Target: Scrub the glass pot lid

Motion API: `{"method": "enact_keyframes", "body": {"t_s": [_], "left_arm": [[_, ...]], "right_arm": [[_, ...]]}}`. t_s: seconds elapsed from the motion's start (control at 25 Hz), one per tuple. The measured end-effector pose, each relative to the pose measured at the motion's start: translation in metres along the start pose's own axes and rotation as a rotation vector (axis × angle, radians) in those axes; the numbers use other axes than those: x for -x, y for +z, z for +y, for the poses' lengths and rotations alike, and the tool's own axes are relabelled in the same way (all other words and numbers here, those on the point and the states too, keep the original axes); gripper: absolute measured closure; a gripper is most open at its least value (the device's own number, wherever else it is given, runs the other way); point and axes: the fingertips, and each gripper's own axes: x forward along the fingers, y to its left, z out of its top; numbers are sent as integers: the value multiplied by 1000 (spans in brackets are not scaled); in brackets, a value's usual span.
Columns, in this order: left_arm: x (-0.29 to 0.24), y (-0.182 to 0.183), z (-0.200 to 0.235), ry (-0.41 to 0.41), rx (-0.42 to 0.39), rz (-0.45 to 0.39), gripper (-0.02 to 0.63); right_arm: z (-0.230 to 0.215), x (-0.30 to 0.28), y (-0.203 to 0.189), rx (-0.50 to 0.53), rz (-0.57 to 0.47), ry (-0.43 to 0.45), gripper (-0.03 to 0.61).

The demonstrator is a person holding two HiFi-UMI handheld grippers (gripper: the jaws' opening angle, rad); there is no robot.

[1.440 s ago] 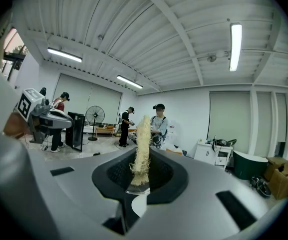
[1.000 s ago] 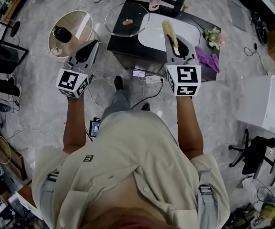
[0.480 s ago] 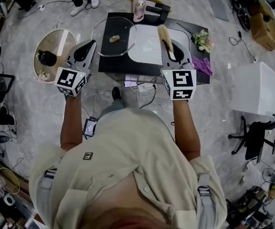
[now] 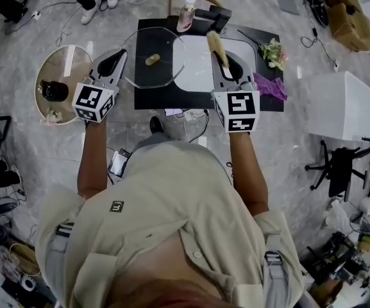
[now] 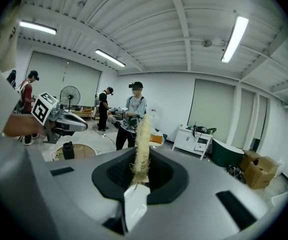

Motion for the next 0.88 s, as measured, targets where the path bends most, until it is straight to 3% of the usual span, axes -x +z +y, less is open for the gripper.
{"method": "enact_keyframes", "body": {"t_s": [0.36, 0.88], "left_arm": [[-25, -65, 67, -25, 86, 60, 600], [-21, -201, 94, 83, 378, 219, 597]], "right_arm": [[25, -69, 3, 33, 80, -12, 532], [47, -165, -44, 44, 180, 116, 531]]}}
